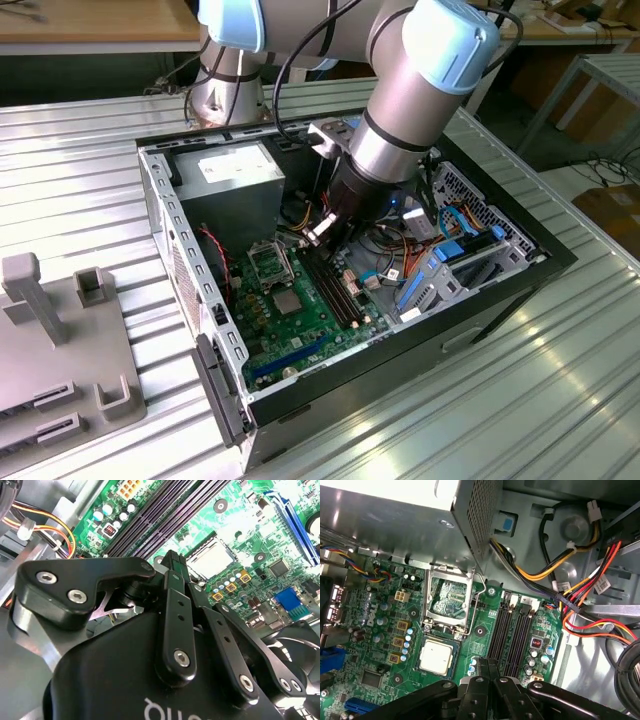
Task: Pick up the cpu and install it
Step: 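Close the cpu cover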
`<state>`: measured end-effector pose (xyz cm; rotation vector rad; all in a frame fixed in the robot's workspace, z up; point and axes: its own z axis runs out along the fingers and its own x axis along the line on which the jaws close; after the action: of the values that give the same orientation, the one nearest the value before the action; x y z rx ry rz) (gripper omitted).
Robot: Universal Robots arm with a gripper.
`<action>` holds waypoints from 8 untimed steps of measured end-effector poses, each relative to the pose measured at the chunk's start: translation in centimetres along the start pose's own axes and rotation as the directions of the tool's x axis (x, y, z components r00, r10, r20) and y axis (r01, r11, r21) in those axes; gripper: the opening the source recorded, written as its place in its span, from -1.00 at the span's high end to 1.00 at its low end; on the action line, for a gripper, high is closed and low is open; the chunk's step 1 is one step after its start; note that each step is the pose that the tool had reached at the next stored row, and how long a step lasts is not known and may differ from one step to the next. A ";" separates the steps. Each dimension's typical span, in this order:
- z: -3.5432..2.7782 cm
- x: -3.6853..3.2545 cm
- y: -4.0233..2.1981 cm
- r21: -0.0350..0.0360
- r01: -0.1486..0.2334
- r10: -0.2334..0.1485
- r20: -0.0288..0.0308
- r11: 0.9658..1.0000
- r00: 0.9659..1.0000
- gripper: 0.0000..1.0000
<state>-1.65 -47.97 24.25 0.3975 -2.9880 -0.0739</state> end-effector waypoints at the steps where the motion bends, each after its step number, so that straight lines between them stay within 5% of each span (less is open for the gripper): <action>1: 0.00 0.00 0.00 0.000 0.000 0.000 0.000 1.000 1.000 0.79; 8: 0.00 0.00 0.00 0.000 0.000 0.000 0.000 1.000 1.000 0.79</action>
<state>-1.65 -47.97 24.25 0.3977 -2.9879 -0.0739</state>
